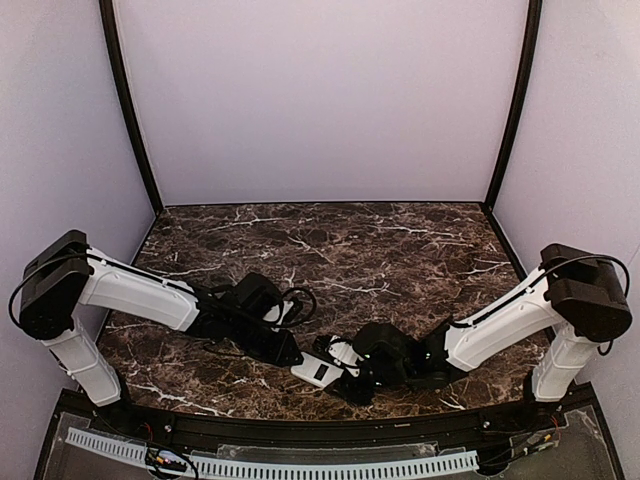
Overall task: Load the batteries into the remote control
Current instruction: Press the battery cover on the remote control, then pass from the right arm to the left, then place the remote control at the center of the board.
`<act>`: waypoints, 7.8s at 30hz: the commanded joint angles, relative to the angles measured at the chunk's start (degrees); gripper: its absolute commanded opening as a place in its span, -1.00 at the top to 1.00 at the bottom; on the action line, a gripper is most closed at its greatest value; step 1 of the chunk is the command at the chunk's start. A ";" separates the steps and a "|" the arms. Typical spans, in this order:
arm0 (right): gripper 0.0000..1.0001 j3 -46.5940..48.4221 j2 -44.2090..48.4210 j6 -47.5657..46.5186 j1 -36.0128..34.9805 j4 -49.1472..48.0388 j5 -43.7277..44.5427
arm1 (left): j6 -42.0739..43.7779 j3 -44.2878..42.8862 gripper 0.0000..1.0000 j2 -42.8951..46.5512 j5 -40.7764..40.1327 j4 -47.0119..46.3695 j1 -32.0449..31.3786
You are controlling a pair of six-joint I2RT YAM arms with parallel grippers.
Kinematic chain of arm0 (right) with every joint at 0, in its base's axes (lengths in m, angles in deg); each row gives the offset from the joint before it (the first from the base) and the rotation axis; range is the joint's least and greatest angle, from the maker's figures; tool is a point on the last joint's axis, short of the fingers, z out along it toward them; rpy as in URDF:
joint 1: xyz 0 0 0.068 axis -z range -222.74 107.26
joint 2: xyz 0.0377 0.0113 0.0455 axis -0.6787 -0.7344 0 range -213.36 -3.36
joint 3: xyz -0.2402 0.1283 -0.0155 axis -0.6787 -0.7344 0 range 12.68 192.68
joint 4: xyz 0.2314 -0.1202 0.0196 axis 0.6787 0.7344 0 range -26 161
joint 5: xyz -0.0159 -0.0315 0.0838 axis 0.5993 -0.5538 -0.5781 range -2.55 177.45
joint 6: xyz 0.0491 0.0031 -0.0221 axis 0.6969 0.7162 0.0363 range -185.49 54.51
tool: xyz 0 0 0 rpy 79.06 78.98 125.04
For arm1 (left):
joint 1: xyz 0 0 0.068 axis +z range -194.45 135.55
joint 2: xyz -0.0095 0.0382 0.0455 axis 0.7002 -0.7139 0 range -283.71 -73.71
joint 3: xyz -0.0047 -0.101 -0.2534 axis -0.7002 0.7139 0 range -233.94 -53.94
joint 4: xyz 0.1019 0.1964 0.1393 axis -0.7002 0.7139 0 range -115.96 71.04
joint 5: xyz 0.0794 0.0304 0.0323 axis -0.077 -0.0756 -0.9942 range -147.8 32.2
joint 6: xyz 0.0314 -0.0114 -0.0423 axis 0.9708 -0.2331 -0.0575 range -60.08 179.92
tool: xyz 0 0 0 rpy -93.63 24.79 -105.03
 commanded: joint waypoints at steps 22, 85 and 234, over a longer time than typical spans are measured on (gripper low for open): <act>1.00 -3.62 -0.28 -0.46 -0.21 -1.46 0.63 | -0.45 1.08 0.65 -4.60 -7.46 11.29 0.05; 1.00 -4.39 -0.32 -0.60 -0.24 -2.38 2.48 | 2.37 2.66 0.07 -0.46 -1.25 8.14 5.17; -0.97 -7.71 41.87 2.08 36.47 10.16 -25.63 | -0.77 -8.29 0.97 -14.04 1.67 -31.62 8.64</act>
